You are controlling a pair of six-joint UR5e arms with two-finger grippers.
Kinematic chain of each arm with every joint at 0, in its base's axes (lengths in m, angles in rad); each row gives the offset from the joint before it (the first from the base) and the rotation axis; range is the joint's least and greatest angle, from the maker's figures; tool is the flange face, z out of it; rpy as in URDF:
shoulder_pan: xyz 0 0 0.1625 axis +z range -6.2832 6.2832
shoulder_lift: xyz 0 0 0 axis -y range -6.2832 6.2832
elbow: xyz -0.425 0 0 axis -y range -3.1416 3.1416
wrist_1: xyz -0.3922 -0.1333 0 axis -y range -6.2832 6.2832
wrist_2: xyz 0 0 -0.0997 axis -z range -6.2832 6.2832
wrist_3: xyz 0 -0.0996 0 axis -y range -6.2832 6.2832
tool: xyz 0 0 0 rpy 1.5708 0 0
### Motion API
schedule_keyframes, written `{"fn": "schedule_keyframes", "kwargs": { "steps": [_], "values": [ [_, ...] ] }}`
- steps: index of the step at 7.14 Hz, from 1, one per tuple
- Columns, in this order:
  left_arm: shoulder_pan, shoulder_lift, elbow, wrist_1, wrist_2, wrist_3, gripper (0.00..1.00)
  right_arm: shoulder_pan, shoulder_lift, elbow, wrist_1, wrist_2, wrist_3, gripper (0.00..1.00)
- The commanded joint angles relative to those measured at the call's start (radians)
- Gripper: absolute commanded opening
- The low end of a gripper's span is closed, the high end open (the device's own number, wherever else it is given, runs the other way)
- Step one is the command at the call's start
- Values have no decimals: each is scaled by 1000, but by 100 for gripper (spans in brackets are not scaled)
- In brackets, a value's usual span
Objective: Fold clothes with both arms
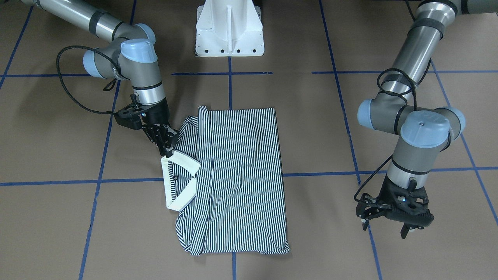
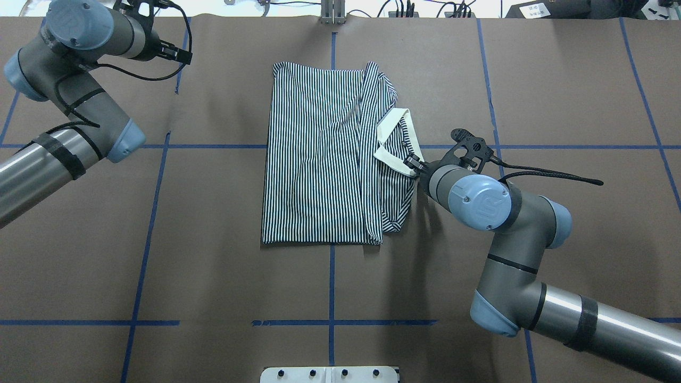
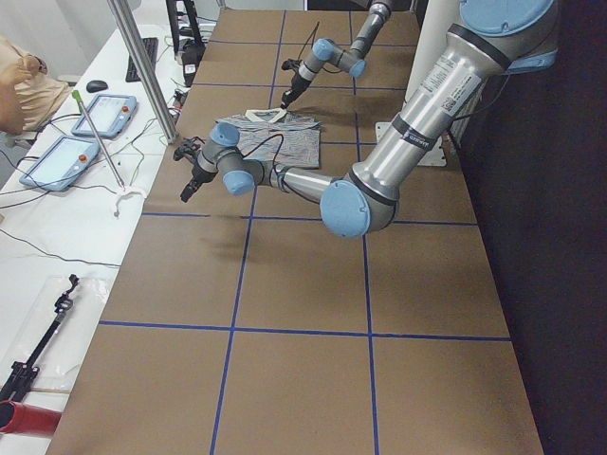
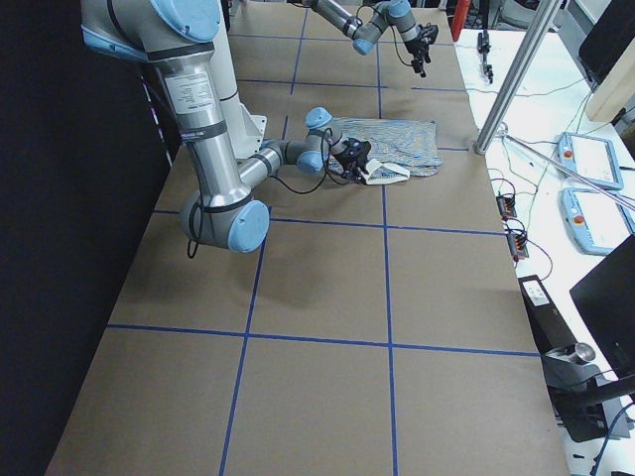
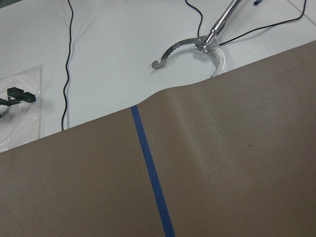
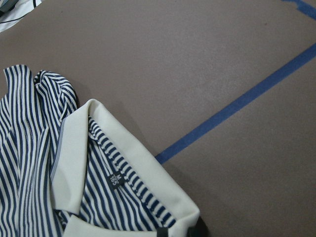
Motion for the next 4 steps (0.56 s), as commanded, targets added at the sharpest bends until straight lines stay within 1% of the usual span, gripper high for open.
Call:
{"fn": "schedule_keyframes", "kwargs": {
  "steps": [1, 2, 3, 4],
  "values": [
    [4, 6, -13, 0, -1, 0, 100, -2, 29, 146, -285, 45, -139, 100],
    [5, 5, -13, 0, -3, 0, 100, -7, 102, 179, -456, 76, -179, 100],
    [5, 6, -17, 2, -3, 0, 100, -29, 193, 170, -579, 78, -228, 100],
    [4, 8, -25, 2, -3, 0, 100, -78, 239, 162, -615, 75, -297, 100]
  ]
}}
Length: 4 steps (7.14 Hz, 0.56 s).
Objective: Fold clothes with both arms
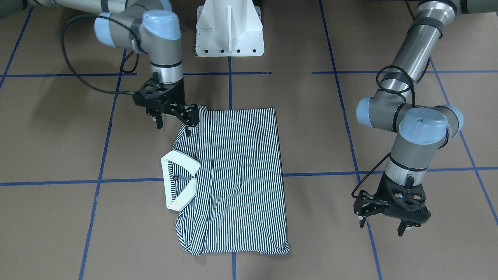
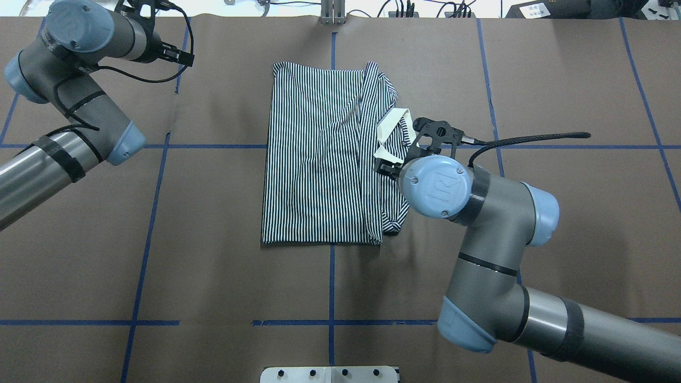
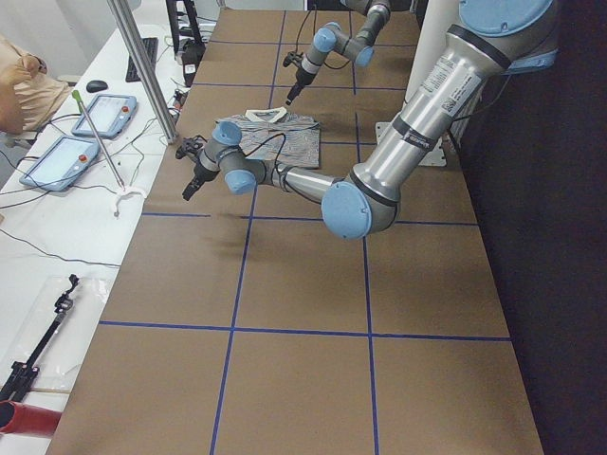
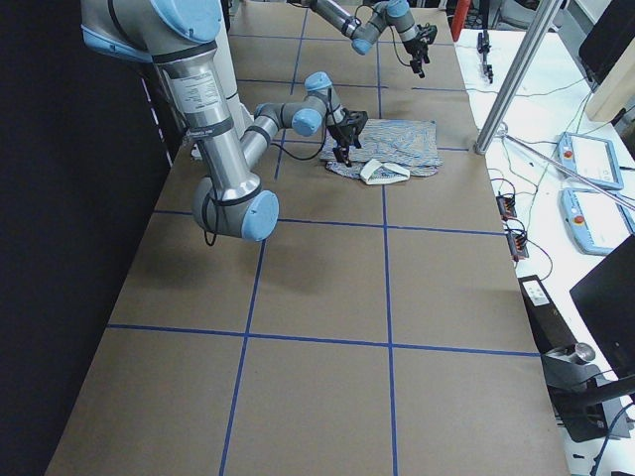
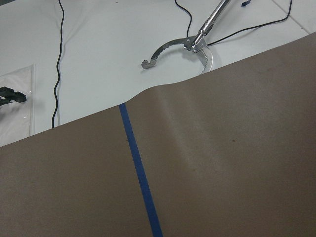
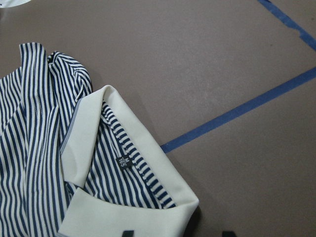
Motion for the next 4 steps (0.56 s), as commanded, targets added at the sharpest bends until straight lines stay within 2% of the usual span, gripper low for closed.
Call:
{"fn": "schedule_keyframes", "kwargs": {
  "steps": [1, 2, 3, 4],
  "values": [
    [1, 12, -21, 2, -2, 0, 100, -78, 87, -20, -100, 5, -124, 100],
    [1, 12, -26, 1, -2, -3, 100, -100, 107, -63, -107, 14, -223, 100],
    [1, 12, -26, 1, -2, -21, 100, -119, 110, -76, -113, 20, -303, 80],
    [2, 12, -26, -1, -2, -25, 100, -140, 109, -77, -114, 26, -377, 50]
  ]
}}
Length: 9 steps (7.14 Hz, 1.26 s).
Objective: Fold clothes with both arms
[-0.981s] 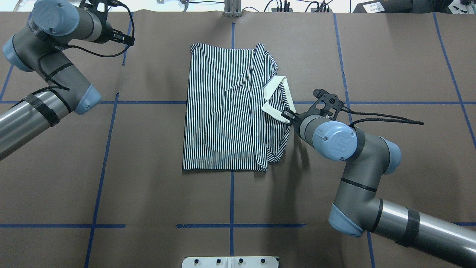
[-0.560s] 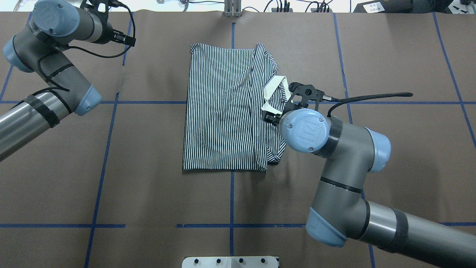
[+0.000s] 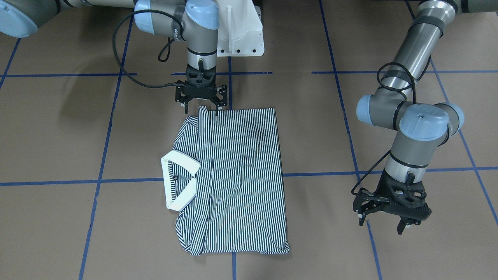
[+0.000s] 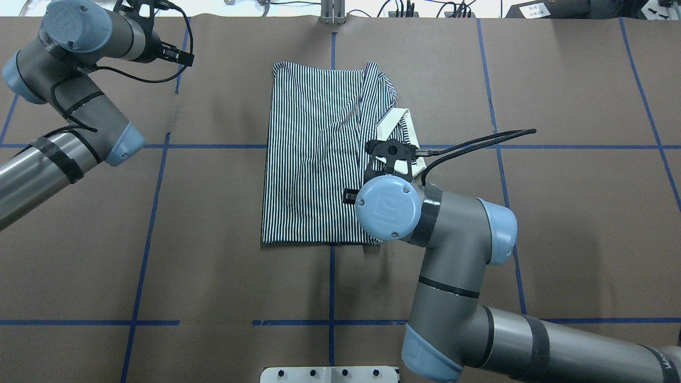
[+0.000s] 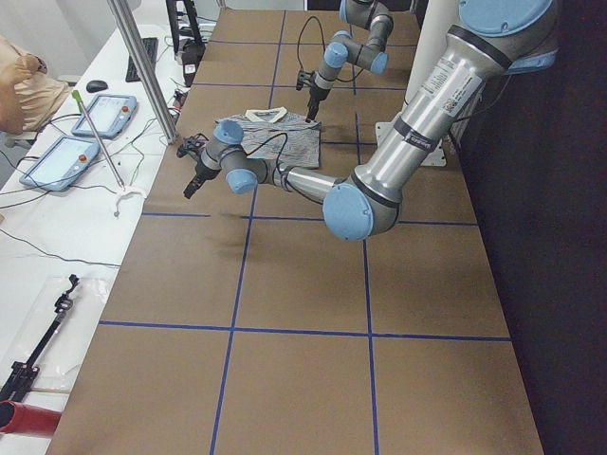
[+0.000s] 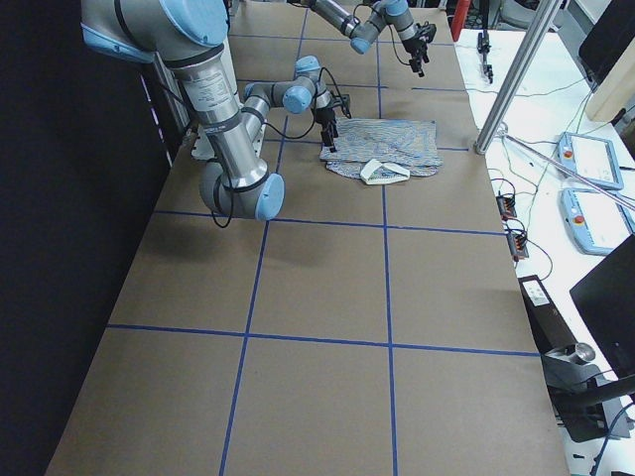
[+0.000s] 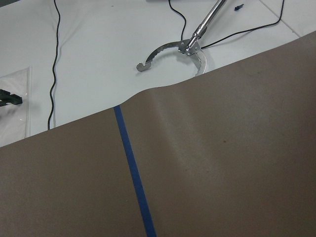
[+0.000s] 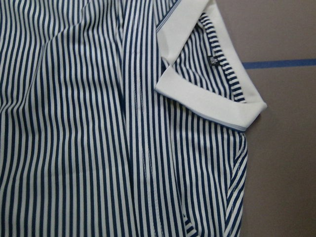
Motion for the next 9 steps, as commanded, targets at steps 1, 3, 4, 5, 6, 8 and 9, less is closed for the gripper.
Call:
{"fn": "schedule_keyframes", "kwargs": {
  "steps": [1, 3, 4, 5, 6, 8, 9],
  "values": [
    [1, 1, -1, -1, 0, -9, 100, -38, 2, -18, -5, 8, -134, 35],
    [3, 5, -1, -1, 0, -11, 100, -41, -5, -19, -21, 8, -191, 20],
    [3, 5, -1, 0, 0, -11, 100, -40, -5, -16, -30, 8, -197, 6],
    [3, 5, -1, 0, 0, -11, 100, -38, -2, -9, -30, 0, -232, 6],
    [4, 5, -1, 0, 0, -11, 100, -37, -5, -4, -32, -3, -231, 0],
    [16, 7, -1, -1, -5, -11, 100, -3, -17, 77, -45, 0, -229, 0],
    [21, 7, -1, -1, -5, -12, 100, 8, -48, 138, -73, 2, -229, 0]
  ]
}}
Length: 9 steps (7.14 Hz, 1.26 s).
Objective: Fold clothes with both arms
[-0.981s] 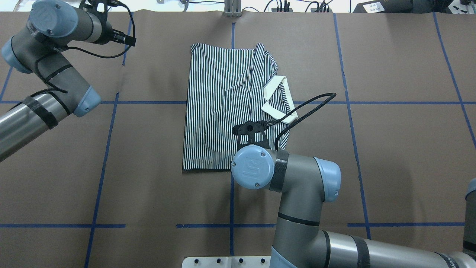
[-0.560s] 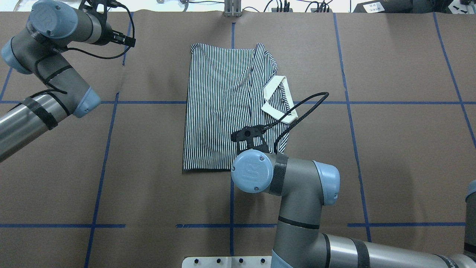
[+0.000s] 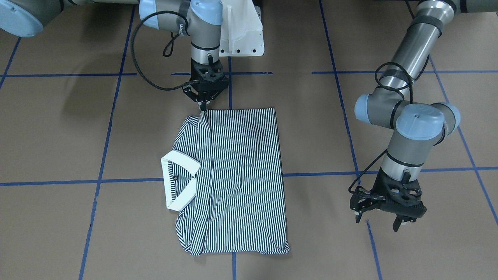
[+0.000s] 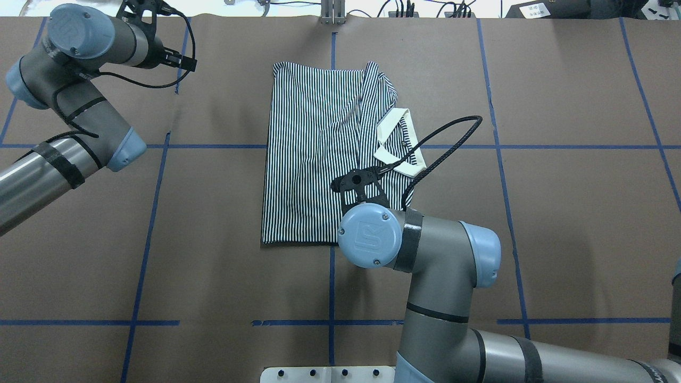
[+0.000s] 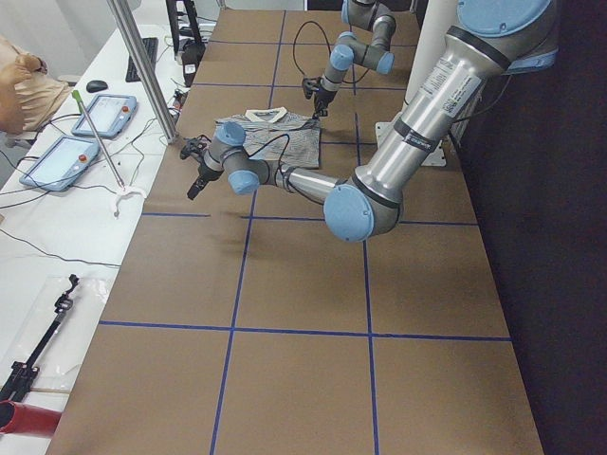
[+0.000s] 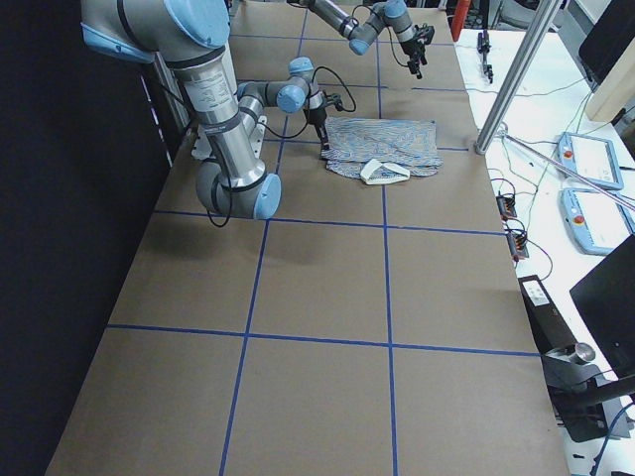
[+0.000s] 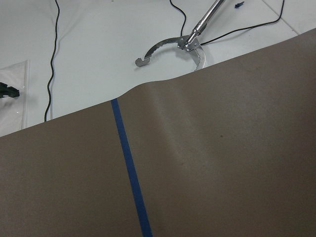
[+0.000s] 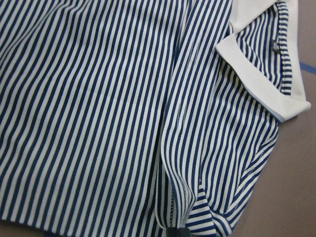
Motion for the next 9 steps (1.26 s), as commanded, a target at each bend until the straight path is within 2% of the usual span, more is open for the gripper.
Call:
{"fn": "schedule_keyframes", "kwargs": {
  "steps": [1, 2, 4, 5, 6, 8, 9],
  "values": [
    [9, 0, 0, -2, -1, -1, 100, 19, -120, 142, -24, 2, 10, 0],
    [12, 2, 2, -2, -1, -1, 100, 20, -185, 193, -23, -2, 17, 0],
    [14, 2, 3, 0, -1, -1, 100, -50, -242, 195, -15, -37, 169, 0],
    [14, 3, 3, 0, -1, -1, 100, -64, -241, 189, -15, -42, 172, 92],
    [14, 3, 3, 0, -1, -1, 100, -68, -227, 189, -13, -41, 178, 100],
    [14, 2, 2, 1, -2, -1, 100, 32, -190, 183, 35, -24, 161, 100],
    [14, 2, 0, 1, -4, -15, 100, 100, -149, 126, 63, 14, 135, 100]
  ]
}}
